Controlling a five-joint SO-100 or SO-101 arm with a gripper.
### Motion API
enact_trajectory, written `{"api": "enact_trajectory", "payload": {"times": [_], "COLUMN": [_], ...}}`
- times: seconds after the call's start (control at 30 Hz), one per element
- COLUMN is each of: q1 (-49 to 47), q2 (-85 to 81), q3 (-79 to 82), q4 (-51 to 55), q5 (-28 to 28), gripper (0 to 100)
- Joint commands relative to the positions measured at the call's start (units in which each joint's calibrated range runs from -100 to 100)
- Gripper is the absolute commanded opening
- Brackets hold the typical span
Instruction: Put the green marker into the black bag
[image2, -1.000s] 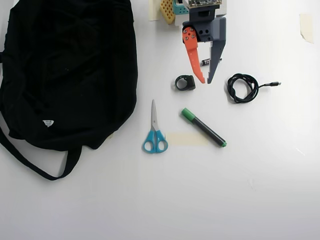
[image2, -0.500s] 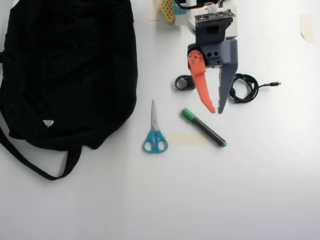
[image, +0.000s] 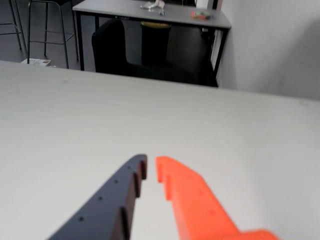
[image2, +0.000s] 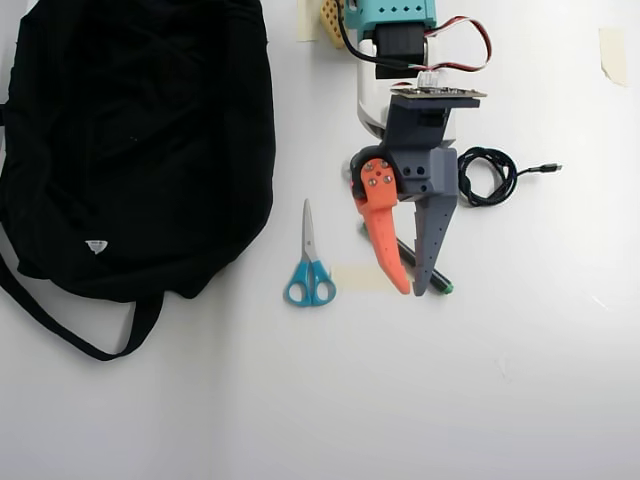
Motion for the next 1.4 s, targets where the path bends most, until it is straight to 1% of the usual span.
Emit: {"api": "enact_trajectory", "payload": {"times": [0.0,0.2,0.33,0.37,1.1,1.37], "q1": [2.04,3.54,4.51,4.81,3.61,2.79], "q2": [2.53,8.34,9.09,9.09,7.59,2.28], "q3": [-5.62,-5.80,-5.80,-5.71,-5.62,0.31], "q4": [-2.41,-10.68,-10.94,-10.86,-10.17,-9.39], "q5": [0.61,0.45,-4.63,-5.05,-5.63,-5.58], "gripper": [3,3,3,3,3,3]}}
